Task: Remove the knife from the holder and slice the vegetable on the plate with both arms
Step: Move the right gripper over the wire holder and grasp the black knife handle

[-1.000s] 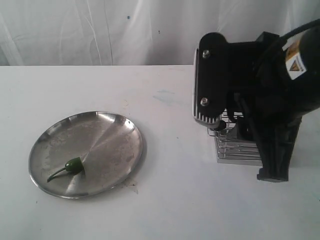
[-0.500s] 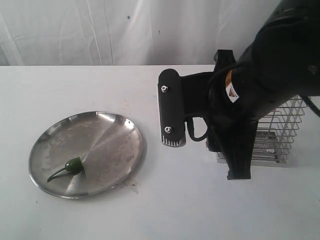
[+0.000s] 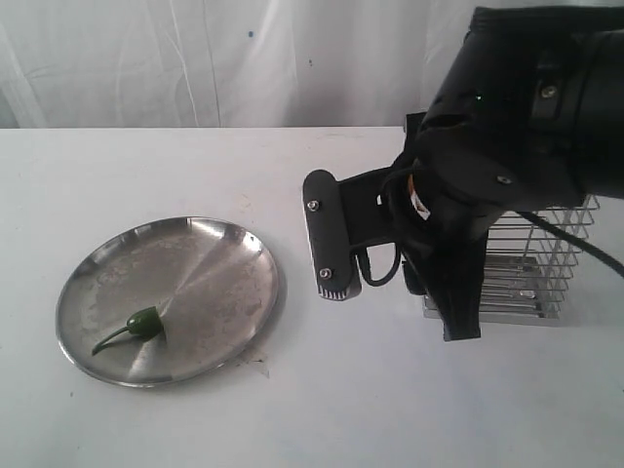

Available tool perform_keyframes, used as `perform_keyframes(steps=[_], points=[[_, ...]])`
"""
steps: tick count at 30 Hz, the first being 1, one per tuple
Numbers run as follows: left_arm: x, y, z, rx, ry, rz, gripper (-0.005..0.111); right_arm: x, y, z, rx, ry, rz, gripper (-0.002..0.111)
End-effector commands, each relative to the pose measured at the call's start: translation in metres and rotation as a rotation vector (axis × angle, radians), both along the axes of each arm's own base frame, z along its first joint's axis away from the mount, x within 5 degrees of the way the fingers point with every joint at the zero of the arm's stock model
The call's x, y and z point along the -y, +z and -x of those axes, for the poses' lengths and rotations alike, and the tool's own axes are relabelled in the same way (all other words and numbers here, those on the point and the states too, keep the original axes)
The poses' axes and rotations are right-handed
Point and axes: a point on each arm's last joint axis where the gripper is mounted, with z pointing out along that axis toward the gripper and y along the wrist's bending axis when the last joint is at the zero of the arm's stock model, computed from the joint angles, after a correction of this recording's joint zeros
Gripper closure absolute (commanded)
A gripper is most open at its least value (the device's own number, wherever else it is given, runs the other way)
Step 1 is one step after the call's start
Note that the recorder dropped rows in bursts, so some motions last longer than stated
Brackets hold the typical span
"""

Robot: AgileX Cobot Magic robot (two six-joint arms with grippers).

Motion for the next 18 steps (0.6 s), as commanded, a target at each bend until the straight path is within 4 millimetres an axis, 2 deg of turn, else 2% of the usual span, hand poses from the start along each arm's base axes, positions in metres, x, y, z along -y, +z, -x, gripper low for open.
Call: perform_keyframes(steps=[1,6,8,18], points=[[0.000,0.000,0.000,0.006,0.000,0.004,0.107,-0.001,-0.003,-0.002,-0.002,-0.007,0.018,0.063],[0.000,0.000,0.000,0.006,0.000,0.004,0.107,0.002,-0.003,-0.002,-0.008,-0.021,0.053,0.101],[0.000,0.000,0.000,0.006,0.000,0.004,0.107,0.003,0.001,-0.001,0.001,-0.020,0.045,0.108],[0.000,0.000,0.000,0.006,0.000,0.004,0.107,0.017,0.028,0.009,0.077,-0.024,0.000,0.108]])
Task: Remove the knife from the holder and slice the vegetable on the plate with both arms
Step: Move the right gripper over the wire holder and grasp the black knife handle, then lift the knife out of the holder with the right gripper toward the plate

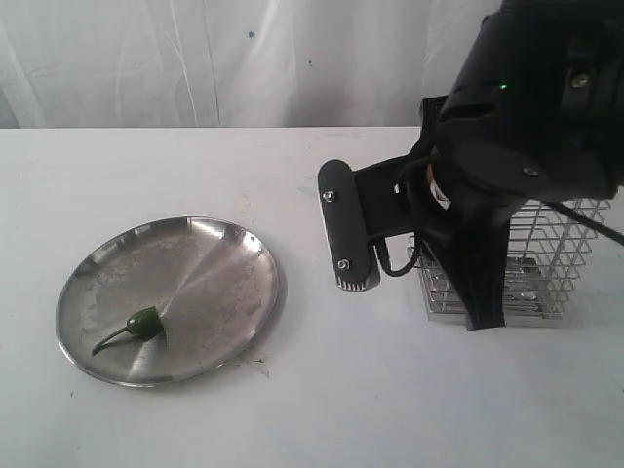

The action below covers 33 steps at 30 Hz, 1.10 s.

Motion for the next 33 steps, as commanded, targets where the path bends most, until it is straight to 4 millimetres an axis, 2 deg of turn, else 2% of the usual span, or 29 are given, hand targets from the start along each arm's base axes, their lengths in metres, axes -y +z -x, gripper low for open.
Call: perform_keyframes(steps=[1,13,23,29,33], points=[[0.000,0.000,0.000,0.006,0.000,0.004,0.107,0.008,0.016,0.007,0.034,-0.013,-0.043,0.108],[0.000,0.000,0.000,0.006,0.000,0.004,0.107,0.015,0.029,0.017,0.032,-0.027,-0.108,0.108],[0.000,0.000,0.000,0.006,0.000,0.004,0.107,0.037,0.073,0.041,0.127,-0.047,-0.291,0.108],[0.000,0.000,0.000,0.006,0.000,0.004,0.107,0.047,0.090,0.059,0.127,-0.038,-0.423,0.108],[0.000,0.000,0.000,0.006,0.000,0.004,0.107,0.047,0.097,0.068,0.143,0.000,-0.480,0.108]])
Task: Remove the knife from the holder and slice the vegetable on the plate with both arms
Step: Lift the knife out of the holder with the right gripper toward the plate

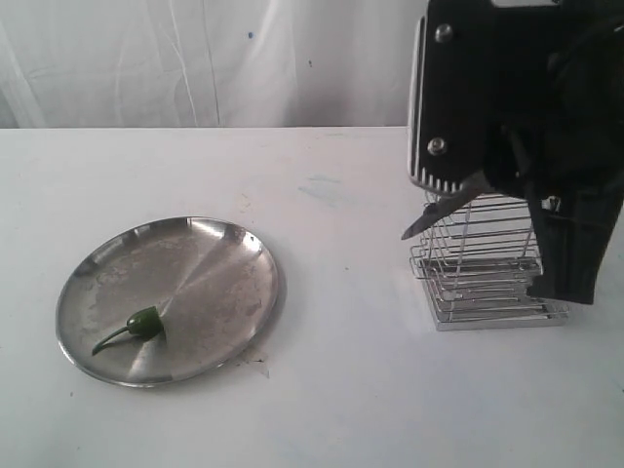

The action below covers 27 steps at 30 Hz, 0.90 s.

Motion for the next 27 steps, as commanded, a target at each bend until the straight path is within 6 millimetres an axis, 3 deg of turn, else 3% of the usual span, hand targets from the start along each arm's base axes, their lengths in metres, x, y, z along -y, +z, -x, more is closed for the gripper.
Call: perform_keyframes(steps=[1,6,8,12,19,27], points=[[0.000,0.000,0.000,0.006,0.000,0.004,0.107,-0.002,0.013,0.011,0.048,0.054,-0.090,0.108],[0.000,0.000,0.000,0.006,0.000,0.004,0.107,-0.023,0.016,0.015,0.116,0.175,-0.236,0.108],[0.000,0.000,0.000,0.006,0.000,0.004,0.107,-0.037,0.016,0.016,0.186,0.243,-0.368,0.108],[0.000,0.000,0.000,0.006,0.000,0.004,0.107,-0.061,-0.004,0.011,0.242,0.328,-0.511,0.108],[0.000,0.000,0.000,0.006,0.000,0.004,0.107,-0.100,-0.077,-0.011,0.229,0.464,-0.338,0.108],[0.000,0.000,0.000,0.006,0.000,0.004,0.107,-0.121,-0.106,-0.021,0.207,0.528,-0.313,0.108]])
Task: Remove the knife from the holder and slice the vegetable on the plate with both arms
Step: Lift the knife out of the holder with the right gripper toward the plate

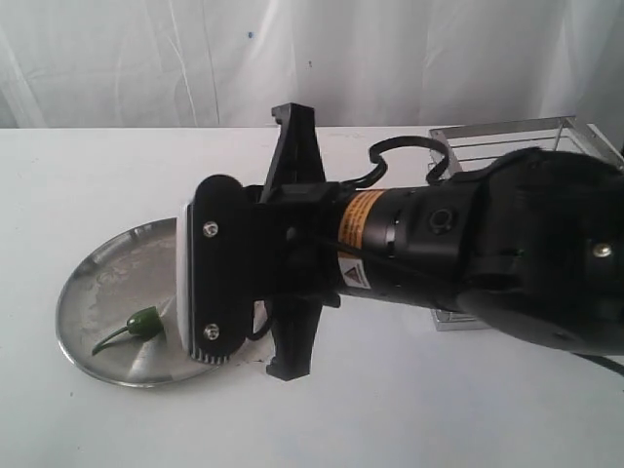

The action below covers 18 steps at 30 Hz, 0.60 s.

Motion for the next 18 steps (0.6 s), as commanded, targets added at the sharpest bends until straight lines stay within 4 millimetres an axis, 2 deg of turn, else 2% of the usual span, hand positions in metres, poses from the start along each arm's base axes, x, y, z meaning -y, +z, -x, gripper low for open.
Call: perform_keyframes(steps=[1,6,18], points=[[0.000,0.000,0.000,0.006,0.000,0.004,0.107,-0.007,-0.007,-0.001,0.008,0.032,-0.013,0.108],[0.000,0.000,0.000,0.006,0.000,0.004,0.107,-0.010,-0.011,-0.002,0.004,0.045,-0.024,0.108],[0.000,0.000,0.000,0.006,0.000,0.004,0.107,-0.024,-0.044,-0.010,-0.018,0.080,0.051,0.108]])
